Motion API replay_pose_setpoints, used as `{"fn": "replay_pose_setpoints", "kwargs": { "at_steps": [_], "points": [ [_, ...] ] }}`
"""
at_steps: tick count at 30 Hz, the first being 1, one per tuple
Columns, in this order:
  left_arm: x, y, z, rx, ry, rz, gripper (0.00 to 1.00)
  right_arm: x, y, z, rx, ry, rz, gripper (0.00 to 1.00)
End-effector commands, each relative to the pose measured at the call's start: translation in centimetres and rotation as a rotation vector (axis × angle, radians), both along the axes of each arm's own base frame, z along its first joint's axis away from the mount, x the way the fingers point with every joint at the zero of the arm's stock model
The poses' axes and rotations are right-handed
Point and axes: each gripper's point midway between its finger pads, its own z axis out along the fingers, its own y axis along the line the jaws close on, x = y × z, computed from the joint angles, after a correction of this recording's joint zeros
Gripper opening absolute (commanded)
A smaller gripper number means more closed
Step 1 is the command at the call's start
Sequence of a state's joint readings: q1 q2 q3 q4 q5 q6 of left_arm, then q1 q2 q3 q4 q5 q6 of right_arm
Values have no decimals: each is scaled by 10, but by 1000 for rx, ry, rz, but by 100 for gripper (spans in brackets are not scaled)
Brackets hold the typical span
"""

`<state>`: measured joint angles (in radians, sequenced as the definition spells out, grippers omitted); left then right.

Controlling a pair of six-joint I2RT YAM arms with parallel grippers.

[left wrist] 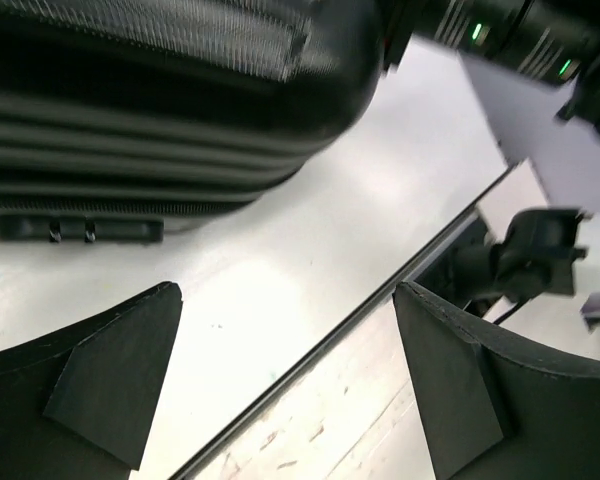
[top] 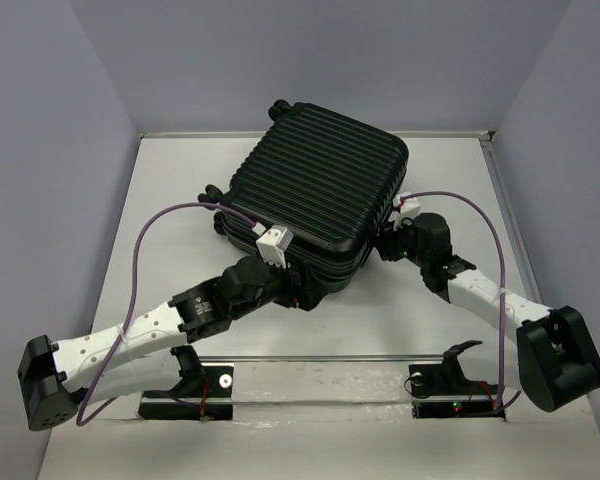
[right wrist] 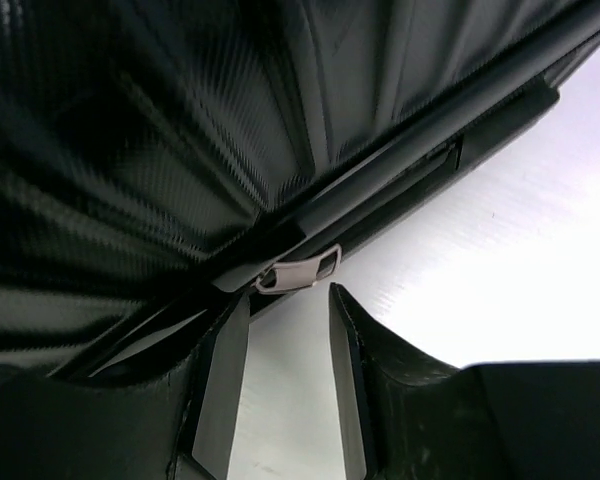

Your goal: Pack the luggage

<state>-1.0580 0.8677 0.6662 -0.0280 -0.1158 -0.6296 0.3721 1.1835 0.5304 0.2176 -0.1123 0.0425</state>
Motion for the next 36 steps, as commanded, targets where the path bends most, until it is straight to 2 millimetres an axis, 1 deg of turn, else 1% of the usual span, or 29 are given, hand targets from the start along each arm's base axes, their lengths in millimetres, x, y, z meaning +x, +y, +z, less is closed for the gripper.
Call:
{"fn": "replay_pose_setpoints", "kwargs": {
  "at_steps": [1,2,3,5,6,8,9,10,11,12,13,15,16,18,19,22,23,24,25,27,29,30,31,32,33,35,36],
  "points": [
    [-10,-10,-12,-6,17,-48,99,30,6,42,-24,-183,46,43],
    [-10,-12,-11,-15,14,-54,99,30,4,41,-29,-199,43,43],
    [-11,-13,-12,-13,13,-60,99,32,4,48,-24,-235,37,42],
    [-9,-13,-12,-8,10,-54,99,29,2,46,-24,-252,34,42],
    [-9,-14,-12,-7,8,-54,99,32,4,56,-8,-306,41,42],
    [-8,-14,-12,-5,4,-51,99,33,9,58,-2,-324,70,40],
    [-7,-14,-13,0,5,-47,99,36,12,63,16,-359,76,36],
    [-5,-13,-12,-1,1,-38,99,34,21,65,39,-368,121,34],
    [-5,-12,-12,-2,1,-33,99,35,27,74,68,-404,146,32],
    [-5,-12,-11,-6,-1,-30,99,35,34,77,91,-404,176,31],
    [-3,-10,-11,-5,-1,-15,99,30,46,74,114,-388,250,30],
    [-2,-6,-10,-10,-4,2,99,27,59,82,165,-380,314,30],
    [1,-3,-10,-10,-8,24,99,18,69,84,195,-369,385,30],
    [4,3,-10,-14,-6,61,99,7,83,80,234,-308,449,30],
    [5,5,-12,-12,-3,74,99,-2,96,82,245,-298,496,30],
    [9,11,-11,-10,-7,116,99,-19,116,78,254,-271,550,32],
    [11,12,-9,-11,-11,128,99,-28,126,76,260,-258,574,34],
    [15,17,-7,-11,-12,165,99,-23,123,75,256,-261,541,37],
    [16,21,-11,11,-7,178,99,-19,120,73,256,-255,508,38],
    [18,27,-8,13,-12,208,99,-18,113,70,252,-247,459,39],
    [24,38,-13,60,-15,263,99,-13,106,67,234,-233,399,40],
    [25,42,-11,64,-14,285,99,-16,100,62,218,-210,380,41],
    [29,47,-12,80,-19,313,99,-12,94,58,201,-205,336,42],
    [29,47,-11,75,-22,314,99,-12,89,55,192,-202,310,43],
    [29,45,-10,72,-25,311,99,-14,84,48,182,-187,292,47],
    [32,45,-7,74,-34,319,99,-13,82,42,181,-168,287,50],
    [33,45,-9,82,-34,325,99,-12,83,39,178,-155,289,50]
  ]
}}
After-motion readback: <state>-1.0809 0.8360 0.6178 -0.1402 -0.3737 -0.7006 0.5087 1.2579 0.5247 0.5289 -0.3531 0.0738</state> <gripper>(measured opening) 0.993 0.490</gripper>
